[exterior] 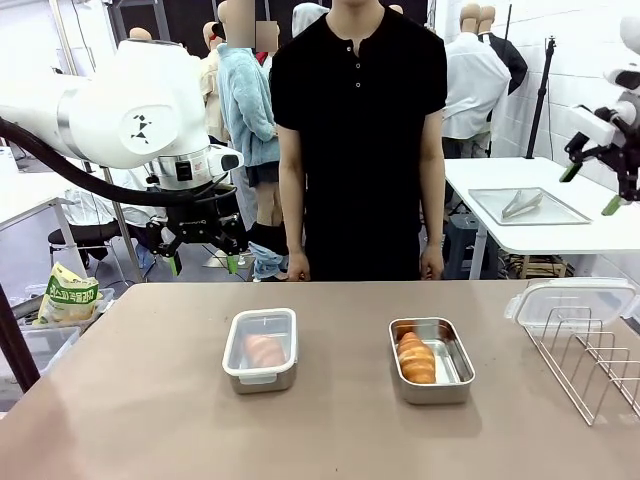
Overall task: Place the bread in airtight containers.
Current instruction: Pick up one Airtight Container lid and hand it to the human.
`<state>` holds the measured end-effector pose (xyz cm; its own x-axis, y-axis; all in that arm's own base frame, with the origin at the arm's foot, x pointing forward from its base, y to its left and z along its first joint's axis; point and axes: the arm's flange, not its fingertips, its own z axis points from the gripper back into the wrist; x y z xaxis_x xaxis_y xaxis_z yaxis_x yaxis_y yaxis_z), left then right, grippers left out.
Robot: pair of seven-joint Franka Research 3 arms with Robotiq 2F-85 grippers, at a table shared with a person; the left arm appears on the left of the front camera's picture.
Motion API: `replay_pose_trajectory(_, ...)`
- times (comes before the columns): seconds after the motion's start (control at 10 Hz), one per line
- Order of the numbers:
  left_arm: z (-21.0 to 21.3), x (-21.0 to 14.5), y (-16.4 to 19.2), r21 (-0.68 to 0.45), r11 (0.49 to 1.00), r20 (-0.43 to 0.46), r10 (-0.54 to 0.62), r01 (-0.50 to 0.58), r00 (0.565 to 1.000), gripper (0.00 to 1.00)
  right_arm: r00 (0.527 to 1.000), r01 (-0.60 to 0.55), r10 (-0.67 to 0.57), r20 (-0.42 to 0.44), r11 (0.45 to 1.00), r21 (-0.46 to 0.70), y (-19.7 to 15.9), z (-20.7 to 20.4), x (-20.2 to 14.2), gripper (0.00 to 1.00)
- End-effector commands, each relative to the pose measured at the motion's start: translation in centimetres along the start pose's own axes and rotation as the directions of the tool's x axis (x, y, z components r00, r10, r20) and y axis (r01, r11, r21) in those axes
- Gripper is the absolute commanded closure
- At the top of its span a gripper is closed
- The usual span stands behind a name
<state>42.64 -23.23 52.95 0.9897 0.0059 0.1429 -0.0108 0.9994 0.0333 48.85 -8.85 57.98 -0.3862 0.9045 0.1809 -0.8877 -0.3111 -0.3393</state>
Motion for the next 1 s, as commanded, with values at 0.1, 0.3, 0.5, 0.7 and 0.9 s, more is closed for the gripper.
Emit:
replay_pose_trajectory(0.1, 0.1, 0.0, 0.2, -0.004, 1.0, 0.001, 0.002, -0.002, 1.0, 0.0, 0.998, 0.061, -0.061, 0.022, 0.998, -0.017, 2.5, -2.5, 0.6, 0.0)
replay_pose_trajectory(0.3, 0.1, 0.0, 0.2, -0.004, 1.0, 0.001, 0.002, -0.002, 1.0, 0.0, 0.997, 0.08, -0.08, -0.001, 0.997, 0.016, 3.1, -3.6, 0.5, 0.0)
replay_pose_trajectory(0.5, 0.1, 0.0, 0.2, -0.004, 1.0, 0.001, 0.002, -0.002, 1.0, 0.0, 0.996, 0.08, -0.077, -0.036, 0.993, 0.091, 3.7, -5.5, 1.4, 0.0)
replay_pose_trajectory(0.7, 0.1, 0.0, 0.2, -0.004, 1.0, 0.001, 0.002, -0.002, 1.0, 0.0, 0.993, 0.099, -0.09, -0.082, 0.989, 0.113, 4.4, -6.7, 2.0, 0.0)
replay_pose_trajectory(0.9, 0.1, 0.0, 0.2, -0.004, 1.0, 0.001, 0.002, -0.002, 1.0, 0.0, 0.983, 0.123, -0.103, -0.151, 0.984, 0.126, 4.9, -7.9, 2.1, 0.0)
